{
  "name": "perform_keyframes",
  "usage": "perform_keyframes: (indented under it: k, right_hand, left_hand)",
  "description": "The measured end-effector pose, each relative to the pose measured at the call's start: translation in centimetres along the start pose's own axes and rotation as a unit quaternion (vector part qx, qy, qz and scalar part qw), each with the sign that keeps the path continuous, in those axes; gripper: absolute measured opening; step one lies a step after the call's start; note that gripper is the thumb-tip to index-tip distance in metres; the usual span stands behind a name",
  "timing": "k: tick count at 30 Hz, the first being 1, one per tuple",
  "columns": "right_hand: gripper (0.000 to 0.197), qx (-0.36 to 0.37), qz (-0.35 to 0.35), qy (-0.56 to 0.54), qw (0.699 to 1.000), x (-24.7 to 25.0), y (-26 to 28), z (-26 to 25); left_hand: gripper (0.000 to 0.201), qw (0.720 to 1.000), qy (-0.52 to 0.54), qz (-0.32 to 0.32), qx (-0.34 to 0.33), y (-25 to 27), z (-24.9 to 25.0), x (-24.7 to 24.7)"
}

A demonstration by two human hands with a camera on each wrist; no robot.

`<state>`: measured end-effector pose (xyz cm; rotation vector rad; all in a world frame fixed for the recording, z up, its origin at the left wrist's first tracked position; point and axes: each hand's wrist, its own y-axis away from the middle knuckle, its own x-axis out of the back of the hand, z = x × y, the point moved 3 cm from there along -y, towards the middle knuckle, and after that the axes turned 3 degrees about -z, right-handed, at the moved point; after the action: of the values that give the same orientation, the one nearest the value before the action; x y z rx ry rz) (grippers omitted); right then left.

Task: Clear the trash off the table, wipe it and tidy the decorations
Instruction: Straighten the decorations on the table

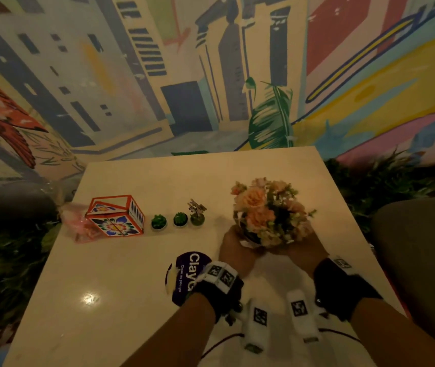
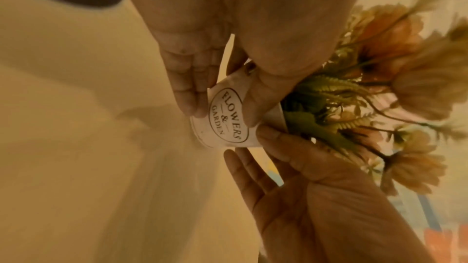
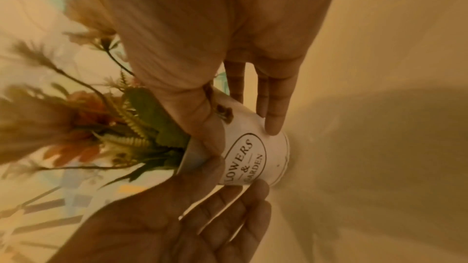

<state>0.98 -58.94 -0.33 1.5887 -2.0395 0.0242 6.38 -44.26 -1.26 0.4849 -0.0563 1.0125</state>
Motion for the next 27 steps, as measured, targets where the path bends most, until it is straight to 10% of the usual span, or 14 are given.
perform_keyframes:
  k: [10, 27]
  right_hand:
    - [0.107, 0.060, 0.013, -0.101, 0.993, -5.1, -6.2, -1.3]
    - [0.081, -0.006, 0.012, -0.076, 0.997, -5.7, -4.3, -2.4]
  left_hand:
    - [0.067, 0.997, 0.024, 0.038, 0.067, -3.5, -1.0, 6.2]
    - [0.070, 0.996, -0.070, 0.012, 0.061, -2.4, -1.2, 6.7]
